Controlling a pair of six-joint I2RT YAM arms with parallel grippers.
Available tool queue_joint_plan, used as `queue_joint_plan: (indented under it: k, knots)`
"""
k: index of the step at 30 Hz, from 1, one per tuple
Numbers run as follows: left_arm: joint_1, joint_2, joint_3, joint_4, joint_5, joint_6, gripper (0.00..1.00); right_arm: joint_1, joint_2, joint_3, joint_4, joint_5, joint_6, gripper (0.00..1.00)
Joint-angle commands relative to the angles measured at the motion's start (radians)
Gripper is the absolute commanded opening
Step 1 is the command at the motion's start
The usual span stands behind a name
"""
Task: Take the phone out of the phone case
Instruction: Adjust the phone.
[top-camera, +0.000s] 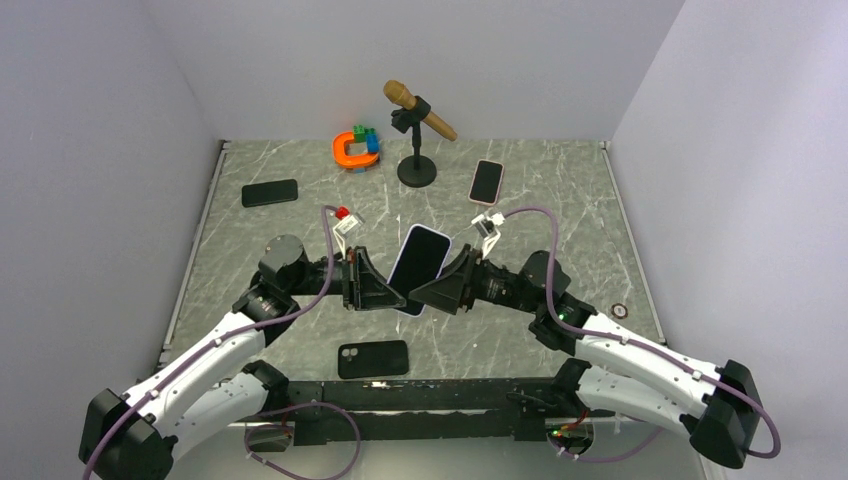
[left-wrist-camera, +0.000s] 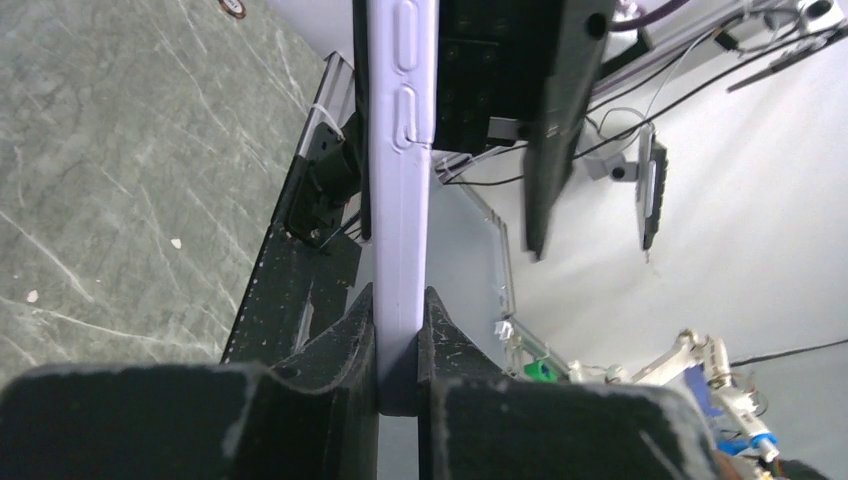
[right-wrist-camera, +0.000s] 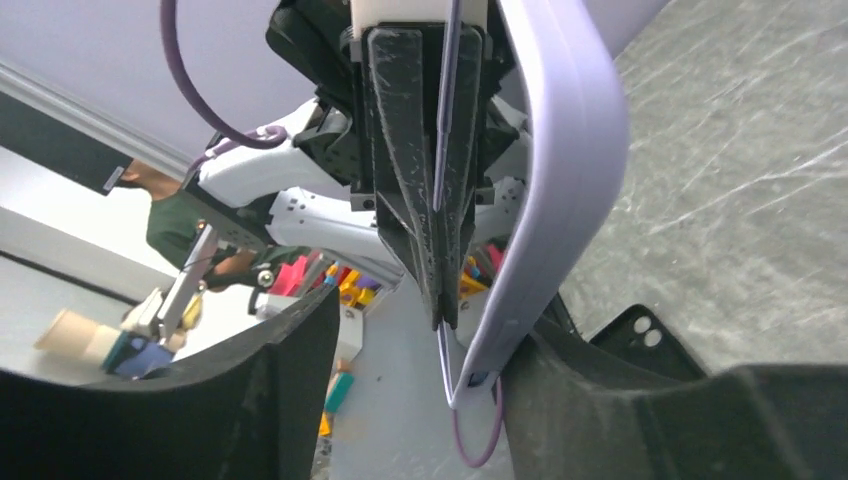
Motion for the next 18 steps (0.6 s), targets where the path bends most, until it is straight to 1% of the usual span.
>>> queue_joint_plan:
  k: [1, 4, 7, 10, 11, 12, 14, 15, 16, 17, 18]
  knots:
    - [-0.001, 0.005, -0.014, 0.144, -0.002, -0.064, 0.0, -0.048, -0.057, 0.041, 0.075, 0.004, 0.038, 0.63]
    - [0.0, 0.006, -0.023, 0.206, 0.018, -0.108, 0.0, -0.096, -0.036, 0.049, 0.083, -0.041, 0.062, 0.64]
    - [-0.005, 0.006, -0.028, 0.253, 0.036, -0.137, 0.0, -0.123, 0.008, 0.025, 0.227, -0.084, 0.116, 0.63]
    - [-0.009, 0.006, -0.035, 0.28, 0.047, -0.159, 0.0, -0.151, 0.054, 0.032, 0.299, -0.103, 0.158, 0.6]
    - [-0.011, 0.006, -0.035, 0.281, 0.047, -0.164, 0.0, -0.155, 0.067, 0.034, 0.326, -0.105, 0.174, 0.58]
    - [-0.013, 0.007, -0.036, 0.279, 0.048, -0.169, 0.0, -0.158, 0.078, 0.033, 0.352, -0.101, 0.191, 0.51]
    - [-0.016, 0.009, -0.034, 0.277, 0.051, -0.171, 0.0, -0.159, 0.098, 0.035, 0.377, -0.087, 0.214, 0.22]
    - [-0.016, 0.008, -0.033, 0.274, 0.048, -0.173, 0.0, -0.159, 0.104, 0.034, 0.373, -0.081, 0.217, 0.09]
    - [-0.017, 0.006, -0.027, 0.257, 0.045, -0.167, 0.0, -0.158, 0.109, 0.032, 0.373, -0.079, 0.222, 0.0]
    - [-0.016, 0.001, -0.019, 0.222, 0.039, -0.155, 0.08, -0.16, 0.11, 0.022, 0.388, -0.075, 0.231, 0.0]
    - [-0.017, -0.008, -0.01, 0.182, 0.028, -0.138, 0.24, -0.161, 0.107, 0.009, 0.415, -0.074, 0.246, 0.0]
